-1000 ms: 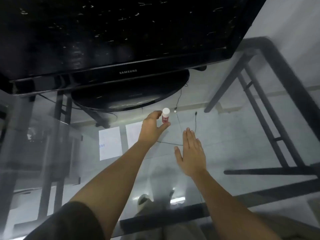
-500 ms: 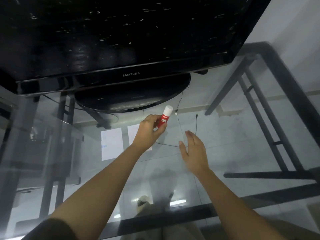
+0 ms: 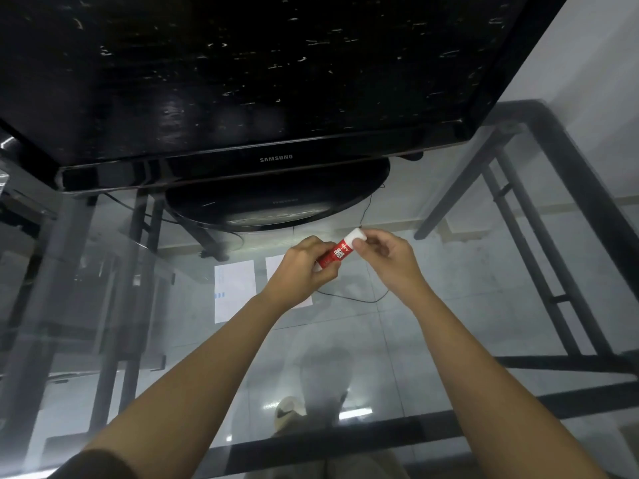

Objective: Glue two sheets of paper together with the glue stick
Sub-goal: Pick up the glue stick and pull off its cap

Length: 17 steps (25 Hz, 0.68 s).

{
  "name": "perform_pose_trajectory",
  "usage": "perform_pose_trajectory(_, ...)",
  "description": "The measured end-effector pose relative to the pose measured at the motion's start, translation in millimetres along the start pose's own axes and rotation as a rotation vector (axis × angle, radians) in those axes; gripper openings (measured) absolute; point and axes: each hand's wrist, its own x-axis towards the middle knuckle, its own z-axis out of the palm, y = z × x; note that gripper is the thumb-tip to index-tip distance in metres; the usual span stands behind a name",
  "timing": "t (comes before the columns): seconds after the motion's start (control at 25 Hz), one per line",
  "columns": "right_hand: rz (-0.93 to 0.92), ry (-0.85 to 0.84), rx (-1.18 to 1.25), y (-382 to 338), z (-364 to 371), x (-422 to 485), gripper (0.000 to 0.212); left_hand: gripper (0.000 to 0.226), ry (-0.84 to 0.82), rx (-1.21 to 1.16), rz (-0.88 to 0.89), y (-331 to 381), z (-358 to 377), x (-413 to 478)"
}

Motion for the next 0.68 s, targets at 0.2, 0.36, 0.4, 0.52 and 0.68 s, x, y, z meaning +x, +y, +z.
perform_pose_trajectory(0.2, 0.057, 0.179, 0.154, 3.1, -10.5, 16.6, 0.018, 0.03, -0.039, 0.023, -0.05, -7.1, 0.8, -0.9)
perform_pose_trajectory(0.36, 0.018, 0.171, -0.129, 29.5, -10.9, 28.3, 0.03, 0.033, -0.024, 0.012, -0.152, -22.3, -2.1, -9.5)
perform_pose_trajectory(0.4, -0.024, 0.15, -0.207, 38.0, -8.3, 30.0, 0.028, 0.035, -0.011, 0.005, -0.164, -23.8, -3.3, -10.2)
perform_pose_trajectory(0.52, -0.087, 0.107, -0.356, 58.4, -3.7, 33.0, 0.028, 0.037, -0.005, -0.008, -0.173, -25.0, -7.0, -10.5)
perform_pose_trajectory(0.68, -0.109, 0.109, -0.515, 73.7, -2.1, 34.2, 0.037, 0.037, 0.02, -0.02, -0.163, -25.9, -12.4, -12.0)
